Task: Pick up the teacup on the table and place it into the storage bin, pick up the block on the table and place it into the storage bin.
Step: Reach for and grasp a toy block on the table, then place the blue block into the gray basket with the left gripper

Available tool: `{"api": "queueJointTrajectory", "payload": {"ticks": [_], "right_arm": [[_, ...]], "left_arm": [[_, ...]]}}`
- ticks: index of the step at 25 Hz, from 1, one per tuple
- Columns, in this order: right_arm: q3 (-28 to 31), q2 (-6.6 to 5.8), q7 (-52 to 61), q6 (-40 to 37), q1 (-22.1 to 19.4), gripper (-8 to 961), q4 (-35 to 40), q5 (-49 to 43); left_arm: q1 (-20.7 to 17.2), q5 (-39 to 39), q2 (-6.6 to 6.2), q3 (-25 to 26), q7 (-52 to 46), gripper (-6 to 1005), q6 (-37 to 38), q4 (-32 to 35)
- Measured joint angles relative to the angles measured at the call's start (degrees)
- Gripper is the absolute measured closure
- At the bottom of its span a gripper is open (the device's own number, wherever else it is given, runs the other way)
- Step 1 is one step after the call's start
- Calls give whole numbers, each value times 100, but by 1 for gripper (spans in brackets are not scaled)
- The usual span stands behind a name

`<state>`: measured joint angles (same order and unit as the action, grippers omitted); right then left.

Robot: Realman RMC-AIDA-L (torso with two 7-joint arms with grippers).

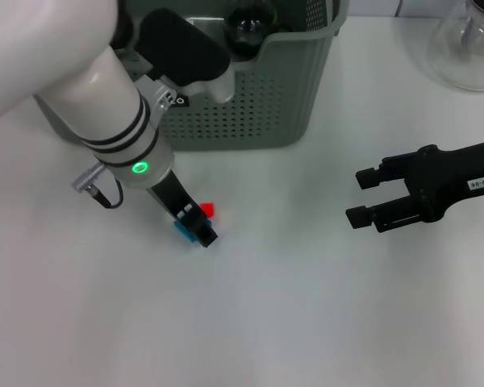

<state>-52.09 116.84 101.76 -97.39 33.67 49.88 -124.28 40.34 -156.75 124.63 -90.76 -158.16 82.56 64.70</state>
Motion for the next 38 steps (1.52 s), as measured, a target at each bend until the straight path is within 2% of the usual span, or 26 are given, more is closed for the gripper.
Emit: {"api": "queueJointTrajectory", "payload": {"ticks": [4,13,24,26,29,33,38], "right_arm": [[10,-2,-4,1,-1,114,0,0],[15,4,-7,5,-1,114,1,1],[15,5,4,10,-1,114,4,0],[15,4,9,10,-1,114,4,1],[16,-7,11,9,-1,114,4,0],[17,-28,27,10,0,114,4,8],[124,-44,33,-21,7,114,43,16]], "left_arm": [[11,-4,1,-225,-73,161,-75,-19],[18,-34,0,-322,-159,168,-190,-120],[27,-235,0,-414,-268,298,-246,-149],[14,-285,0,-459,-321,390,-210,-78],[-139,-351,0,-476,-353,528,52,416],[-600,-263,0,-323,-338,585,728,1770],[-1070,294,-4,268,-212,599,1567,3565]]}}
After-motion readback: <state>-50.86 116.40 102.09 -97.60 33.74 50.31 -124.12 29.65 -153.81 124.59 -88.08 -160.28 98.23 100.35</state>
